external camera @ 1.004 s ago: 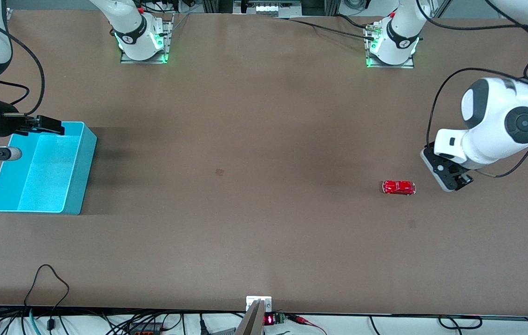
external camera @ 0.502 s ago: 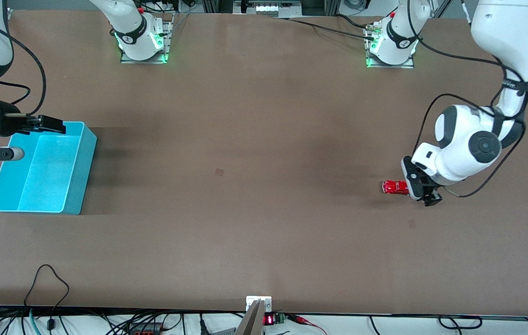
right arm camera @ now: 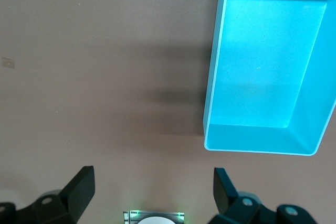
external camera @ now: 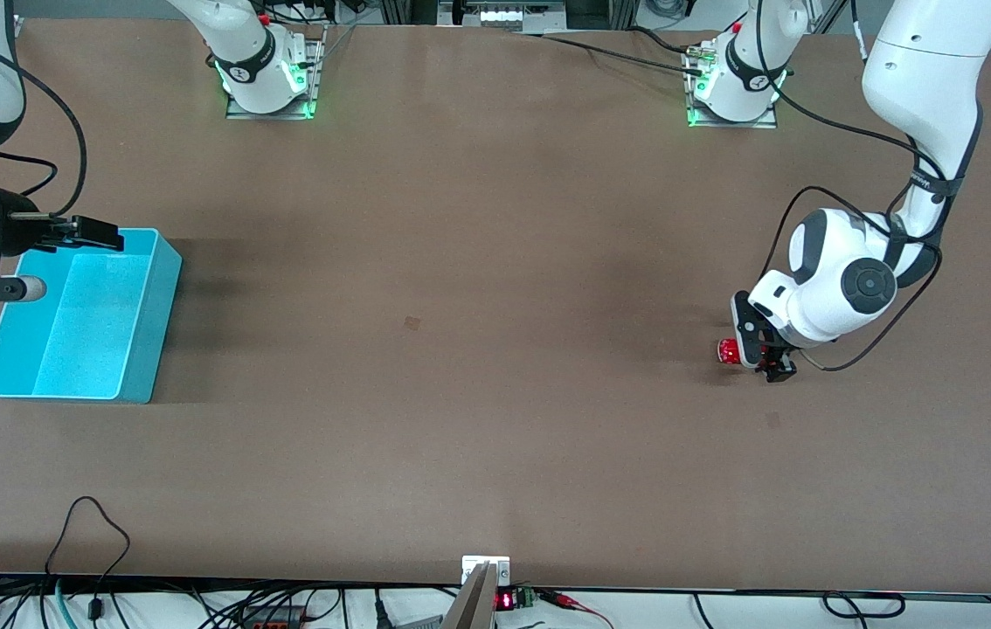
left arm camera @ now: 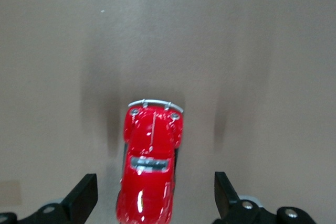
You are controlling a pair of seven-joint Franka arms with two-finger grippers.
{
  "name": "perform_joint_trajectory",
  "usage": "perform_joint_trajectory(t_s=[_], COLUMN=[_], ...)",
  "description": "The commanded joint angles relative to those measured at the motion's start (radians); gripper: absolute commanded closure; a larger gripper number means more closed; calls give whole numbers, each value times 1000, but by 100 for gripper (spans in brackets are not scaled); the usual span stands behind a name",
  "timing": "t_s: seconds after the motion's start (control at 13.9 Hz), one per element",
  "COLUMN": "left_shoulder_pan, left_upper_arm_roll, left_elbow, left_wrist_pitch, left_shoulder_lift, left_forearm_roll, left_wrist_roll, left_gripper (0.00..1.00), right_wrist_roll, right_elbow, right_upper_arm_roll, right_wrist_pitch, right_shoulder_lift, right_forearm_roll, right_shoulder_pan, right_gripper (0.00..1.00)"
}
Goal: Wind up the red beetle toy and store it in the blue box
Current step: 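Lower the left gripper onto the red toy car and press it down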
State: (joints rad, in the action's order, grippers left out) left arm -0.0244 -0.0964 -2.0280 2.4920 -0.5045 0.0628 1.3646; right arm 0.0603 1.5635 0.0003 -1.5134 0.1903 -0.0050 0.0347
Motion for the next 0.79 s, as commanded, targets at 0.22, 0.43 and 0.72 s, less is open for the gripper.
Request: perform_joint_trajectory(t_s=[0.22,0.43,0.72], left_shoulder_pan=[-14,-15,-25], left_upper_arm_roll=[-16,-17,-17], left_elbow=[-17,-15,-14], left_wrist_pitch=[15,15,15], left_shoulder_lift=[9,9,0], left_forearm_roll=[15,14,14], left_wrist_roll=[44,42,44], left_gripper=[77,88,90], right_wrist_roll=[10,12,12], right_elbow=[0,0,-2], right_upper_arm_roll=[1,1,1], right_wrist_pitch=[27,27,27], right_shoulder_lift=[1,1,1], right_forearm_roll=[0,0,0], right_shoulder_pan=[2,-1,-2], right_gripper=[0,0,0])
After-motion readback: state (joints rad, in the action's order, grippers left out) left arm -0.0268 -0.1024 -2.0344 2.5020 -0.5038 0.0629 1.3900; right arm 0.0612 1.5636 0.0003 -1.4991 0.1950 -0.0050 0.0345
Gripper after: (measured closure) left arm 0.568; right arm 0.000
